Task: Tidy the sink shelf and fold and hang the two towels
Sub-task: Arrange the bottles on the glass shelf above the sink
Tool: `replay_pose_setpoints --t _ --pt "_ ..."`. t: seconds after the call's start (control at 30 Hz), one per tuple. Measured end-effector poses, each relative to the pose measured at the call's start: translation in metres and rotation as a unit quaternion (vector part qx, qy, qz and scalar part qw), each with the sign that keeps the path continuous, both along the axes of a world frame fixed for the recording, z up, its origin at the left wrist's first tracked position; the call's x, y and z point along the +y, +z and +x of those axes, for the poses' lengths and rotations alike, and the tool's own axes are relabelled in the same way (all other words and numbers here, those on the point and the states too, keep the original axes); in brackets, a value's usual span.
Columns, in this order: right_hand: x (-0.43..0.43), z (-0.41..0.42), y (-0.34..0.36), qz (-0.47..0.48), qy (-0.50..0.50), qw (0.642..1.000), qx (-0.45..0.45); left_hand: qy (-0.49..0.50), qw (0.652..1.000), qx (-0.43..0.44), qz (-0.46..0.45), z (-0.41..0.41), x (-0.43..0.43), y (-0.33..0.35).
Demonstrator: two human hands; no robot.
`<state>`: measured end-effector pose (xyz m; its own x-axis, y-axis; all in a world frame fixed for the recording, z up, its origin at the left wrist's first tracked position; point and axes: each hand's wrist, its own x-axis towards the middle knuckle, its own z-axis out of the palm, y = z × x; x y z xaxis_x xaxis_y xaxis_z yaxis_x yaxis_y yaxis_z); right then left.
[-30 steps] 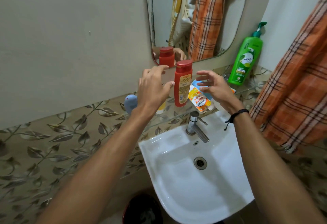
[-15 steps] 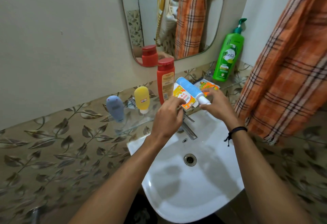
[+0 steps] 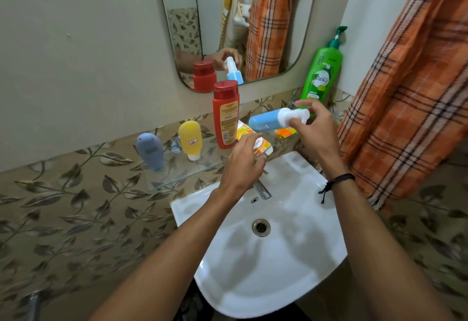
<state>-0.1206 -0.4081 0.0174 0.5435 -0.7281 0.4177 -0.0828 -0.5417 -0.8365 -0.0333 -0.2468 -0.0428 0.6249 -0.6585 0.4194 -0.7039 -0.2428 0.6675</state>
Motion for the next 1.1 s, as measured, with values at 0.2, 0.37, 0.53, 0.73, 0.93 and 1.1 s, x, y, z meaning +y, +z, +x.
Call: replay_pose_setpoints --t 0.2,0.37,0.53,0.73,0.93,1.1 --pt "0.001 0.019 0.024 -0.047 -0.019 0.999 0.012 0.007 0.995 0.093 -0.031 0.004 -0.022 0.011" --pt "0.001 0.036 0.037 -0.086 -0.030 0.995 0.041 0.008 0.984 0.169 -0.054 0.013 -0.039 0.019" --pt "-0.001 0.045 0.049 -0.095 -0.001 0.994 0.049 0.015 0.977 0.208 -0.046 0.020 -0.045 0.021" --pt "-0.011 0.056 0.044 -0.073 0.046 0.995 0.040 0.018 0.976 0.213 -0.036 0.025 -0.057 0.019" --pt "-0.028 0.071 0.020 -0.006 0.111 0.993 0.042 0.068 0.981 0.176 -0.039 0.026 -0.073 0.013" --pt "-0.035 0.070 0.010 0.018 0.183 0.982 0.038 0.108 0.979 0.164 -0.058 0.022 -0.080 0.009"
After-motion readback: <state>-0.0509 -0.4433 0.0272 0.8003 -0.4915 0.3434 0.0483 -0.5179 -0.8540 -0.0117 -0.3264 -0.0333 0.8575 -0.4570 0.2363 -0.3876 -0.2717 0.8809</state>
